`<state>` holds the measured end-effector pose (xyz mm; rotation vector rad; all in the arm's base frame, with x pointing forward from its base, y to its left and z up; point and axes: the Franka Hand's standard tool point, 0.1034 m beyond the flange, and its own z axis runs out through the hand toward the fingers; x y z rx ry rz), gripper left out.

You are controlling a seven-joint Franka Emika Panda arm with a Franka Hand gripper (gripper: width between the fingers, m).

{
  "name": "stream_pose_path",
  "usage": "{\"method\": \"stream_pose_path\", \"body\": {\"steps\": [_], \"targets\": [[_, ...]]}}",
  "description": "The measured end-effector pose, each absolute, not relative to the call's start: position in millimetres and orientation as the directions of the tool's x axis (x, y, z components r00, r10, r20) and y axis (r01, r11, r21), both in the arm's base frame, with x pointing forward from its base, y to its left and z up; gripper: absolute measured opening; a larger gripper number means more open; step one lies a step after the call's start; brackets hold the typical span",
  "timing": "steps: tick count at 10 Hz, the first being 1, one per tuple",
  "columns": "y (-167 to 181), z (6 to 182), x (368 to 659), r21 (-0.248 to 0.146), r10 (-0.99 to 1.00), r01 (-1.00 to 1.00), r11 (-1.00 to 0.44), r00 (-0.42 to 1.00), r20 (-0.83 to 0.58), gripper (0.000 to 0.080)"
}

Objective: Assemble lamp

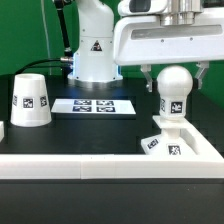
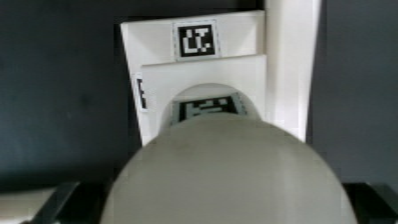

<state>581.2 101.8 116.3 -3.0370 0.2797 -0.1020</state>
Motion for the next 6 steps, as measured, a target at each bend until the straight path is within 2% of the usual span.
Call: {"method": "stream_pose_path", "body": {"steps": [1, 6], "targets": [[100.3, 115.4, 580.2, -0.104, -0.320, -0.315, -0.943, 0.947, 0.036, 0.0580], [101.2, 114.5, 579.7, -0.118, -0.584, -0.580, -0.806, 0.812, -0.009, 0.0580]]}}
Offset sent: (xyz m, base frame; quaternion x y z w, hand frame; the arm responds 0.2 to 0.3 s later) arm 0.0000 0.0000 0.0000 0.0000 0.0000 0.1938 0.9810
